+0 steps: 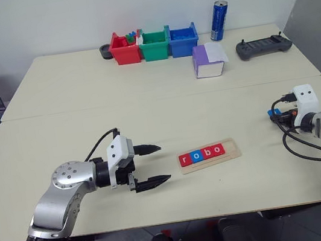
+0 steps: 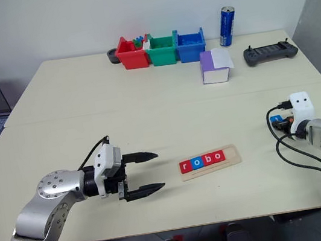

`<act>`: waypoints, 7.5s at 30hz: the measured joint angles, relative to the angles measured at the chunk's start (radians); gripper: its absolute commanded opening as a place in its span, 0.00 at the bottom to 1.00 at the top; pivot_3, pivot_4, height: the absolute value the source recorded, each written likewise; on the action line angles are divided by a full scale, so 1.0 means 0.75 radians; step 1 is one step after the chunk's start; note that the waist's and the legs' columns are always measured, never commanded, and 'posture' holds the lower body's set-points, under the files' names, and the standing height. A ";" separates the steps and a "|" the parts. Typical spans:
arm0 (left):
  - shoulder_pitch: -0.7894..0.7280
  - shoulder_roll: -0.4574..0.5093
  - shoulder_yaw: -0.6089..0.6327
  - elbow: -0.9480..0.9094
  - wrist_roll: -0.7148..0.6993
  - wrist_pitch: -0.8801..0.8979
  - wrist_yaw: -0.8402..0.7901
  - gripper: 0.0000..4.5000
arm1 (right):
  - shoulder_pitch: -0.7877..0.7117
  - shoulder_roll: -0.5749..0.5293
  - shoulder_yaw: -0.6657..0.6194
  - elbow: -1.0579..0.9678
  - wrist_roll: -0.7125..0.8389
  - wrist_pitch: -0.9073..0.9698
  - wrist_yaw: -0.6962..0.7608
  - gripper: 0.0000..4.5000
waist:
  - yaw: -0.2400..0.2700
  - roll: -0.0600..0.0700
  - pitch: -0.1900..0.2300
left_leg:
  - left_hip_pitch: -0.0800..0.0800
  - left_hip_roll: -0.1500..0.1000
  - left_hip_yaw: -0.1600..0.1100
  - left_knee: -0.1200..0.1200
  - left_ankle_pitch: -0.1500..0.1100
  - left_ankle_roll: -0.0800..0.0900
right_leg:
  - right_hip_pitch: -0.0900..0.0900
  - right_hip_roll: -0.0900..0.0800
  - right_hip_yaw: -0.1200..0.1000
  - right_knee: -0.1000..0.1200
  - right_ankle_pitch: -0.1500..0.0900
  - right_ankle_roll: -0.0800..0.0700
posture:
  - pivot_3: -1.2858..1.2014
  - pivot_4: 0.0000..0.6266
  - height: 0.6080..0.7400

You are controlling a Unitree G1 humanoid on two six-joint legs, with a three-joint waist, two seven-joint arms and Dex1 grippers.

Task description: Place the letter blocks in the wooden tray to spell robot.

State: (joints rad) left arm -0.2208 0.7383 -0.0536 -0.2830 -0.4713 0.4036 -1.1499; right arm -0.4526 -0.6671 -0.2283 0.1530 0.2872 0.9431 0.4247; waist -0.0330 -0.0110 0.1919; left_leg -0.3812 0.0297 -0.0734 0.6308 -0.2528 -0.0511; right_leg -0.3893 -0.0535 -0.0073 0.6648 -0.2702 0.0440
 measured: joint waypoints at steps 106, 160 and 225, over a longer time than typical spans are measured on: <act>0.003 0.046 0.054 -0.035 -0.023 0.037 0.014 1.00 | -0.509 -0.318 0.834 1.021 -0.325 -1.672 1.479 0.32 | 0.001 0.000 0.001 | 0.001 0.000 0.001 0.001 0.000 -0.001 | 0.001 0.000 0.000 -0.001 0.001 0.000 | 0.52 0.24 1.00; 0.030 0.029 0.048 -0.085 -0.019 0.048 0.064 1.00 | -0.641 -0.180 1.143 0.456 -0.354 -1.329 1.494 0.32 | 0.001 0.002 0.002 | 0.000 0.000 0.000 0.001 0.000 0.000 | -0.001 0.000 0.000 -0.001 0.001 0.000 | 0.52 0.24 1.00; 0.045 0.034 0.057 -0.062 -0.011 0.003 0.063 1.00 | -0.377 -0.364 0.693 0.121 -0.035 -0.941 1.503 0.99 | 0.006 0.002 0.002 | -0.001 0.000 0.000 0.001 0.000 0.000 | -0.001 -0.001 -0.001 -0.001 0.001 0.000 | 0.52 0.24 1.00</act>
State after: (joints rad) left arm -0.1867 0.7641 -0.0107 -0.3298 -0.4799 0.4062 -1.1025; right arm -0.7352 -0.9398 0.2916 0.2440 0.2607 0.2375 1.5522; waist -0.0288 -0.0096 0.1933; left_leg -0.3817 0.0298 -0.0735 0.6312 -0.2528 -0.0512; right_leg -0.3897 -0.0539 -0.0078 0.6644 -0.2691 0.0437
